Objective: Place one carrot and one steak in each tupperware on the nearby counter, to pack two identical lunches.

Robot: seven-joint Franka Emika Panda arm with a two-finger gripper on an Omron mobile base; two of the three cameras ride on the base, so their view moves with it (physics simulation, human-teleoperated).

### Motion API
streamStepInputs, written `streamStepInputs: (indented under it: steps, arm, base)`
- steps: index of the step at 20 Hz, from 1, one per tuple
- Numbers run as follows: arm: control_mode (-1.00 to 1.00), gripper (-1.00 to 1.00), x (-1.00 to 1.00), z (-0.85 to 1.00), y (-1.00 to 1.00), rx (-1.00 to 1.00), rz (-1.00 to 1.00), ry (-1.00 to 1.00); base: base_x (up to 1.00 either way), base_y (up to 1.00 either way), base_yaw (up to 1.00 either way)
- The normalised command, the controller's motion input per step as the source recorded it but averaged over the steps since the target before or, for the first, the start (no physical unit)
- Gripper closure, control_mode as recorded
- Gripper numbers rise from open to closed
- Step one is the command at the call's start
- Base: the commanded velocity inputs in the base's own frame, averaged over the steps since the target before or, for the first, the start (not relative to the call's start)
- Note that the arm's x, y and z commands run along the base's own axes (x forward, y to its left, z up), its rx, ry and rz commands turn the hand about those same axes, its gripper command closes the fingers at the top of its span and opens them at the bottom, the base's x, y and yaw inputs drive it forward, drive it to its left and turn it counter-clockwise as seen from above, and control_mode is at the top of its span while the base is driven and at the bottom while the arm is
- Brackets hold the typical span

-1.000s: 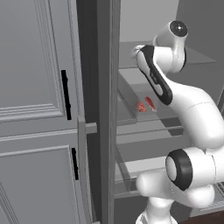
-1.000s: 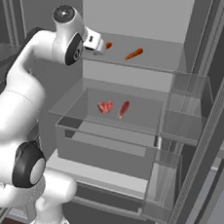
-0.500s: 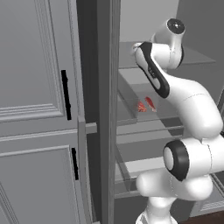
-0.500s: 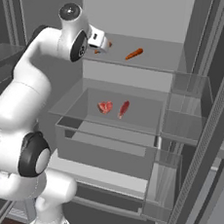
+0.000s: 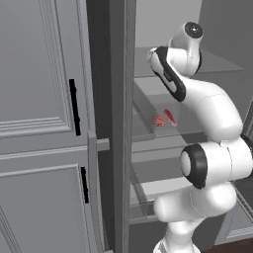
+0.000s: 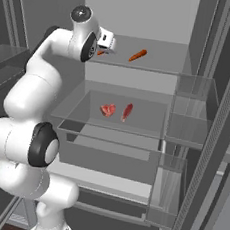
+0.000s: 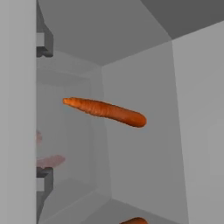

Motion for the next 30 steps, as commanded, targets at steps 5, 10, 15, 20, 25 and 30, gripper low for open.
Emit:
streamStepInputs:
  steps: [5,10,15,20,25,30]
  arm:
    - [-1.0,-1.0,0.57,-0.14,0.0,-0.05,-0.01,0.01]
    - [-1.0,-1.0,0.37,0.0,0.0,0.0,-0.02,0.0]
    - [-1.0,-1.0,0.44,-0.04,0.0,0.0,-0.02,0.02]
    - [-1.0,-1.0,0.46,-0.12,0.0,0.0,-0.01,0.03]
    - [-1.0,1.0,0.35,-0.2,0.0,0.0,0.0,0.02]
    - [-1.0,1.0,0.12,-0.71,0.09,-0.04,0.0,0.07]
  base:
    - [0.0,0.0,0.0]
    - [0.0,0.0,0.0]
    - [0.0,0.0,0.0]
    - [0.0,0.0,0.0]
    - [0.0,0.0,0.0]
    - [0.0,0.0,0.0]
